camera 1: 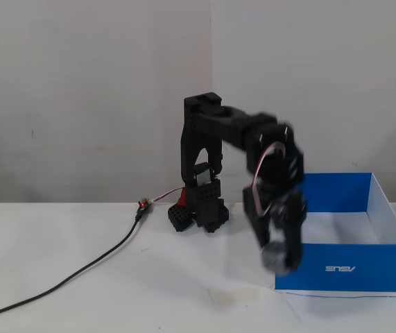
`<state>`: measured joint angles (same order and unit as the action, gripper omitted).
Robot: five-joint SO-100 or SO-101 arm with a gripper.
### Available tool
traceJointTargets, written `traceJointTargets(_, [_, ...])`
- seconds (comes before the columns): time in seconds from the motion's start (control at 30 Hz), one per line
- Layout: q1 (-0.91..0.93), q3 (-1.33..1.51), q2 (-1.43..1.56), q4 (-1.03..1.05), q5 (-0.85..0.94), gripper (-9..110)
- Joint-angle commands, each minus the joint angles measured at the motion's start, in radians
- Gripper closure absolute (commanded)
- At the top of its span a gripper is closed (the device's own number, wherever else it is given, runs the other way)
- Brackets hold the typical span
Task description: Pick the gray block and keep it in the box.
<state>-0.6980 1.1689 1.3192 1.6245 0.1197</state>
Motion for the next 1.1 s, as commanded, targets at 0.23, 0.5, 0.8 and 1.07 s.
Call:
traceJointTargets(0.23, [-0.439,0.224,0.492,-0.023,-0.043,101])
traceJointTargets(0.5, [-0.719,0.414,0.500,-0.123,-0.083,85])
traceJointTargets(0.8, [-0.721,0.408,0.379,-0.161,-0.084,101])
traceJointTargets(1.07, [-0.463,0.344,0.446,-0.077,-0.043,101])
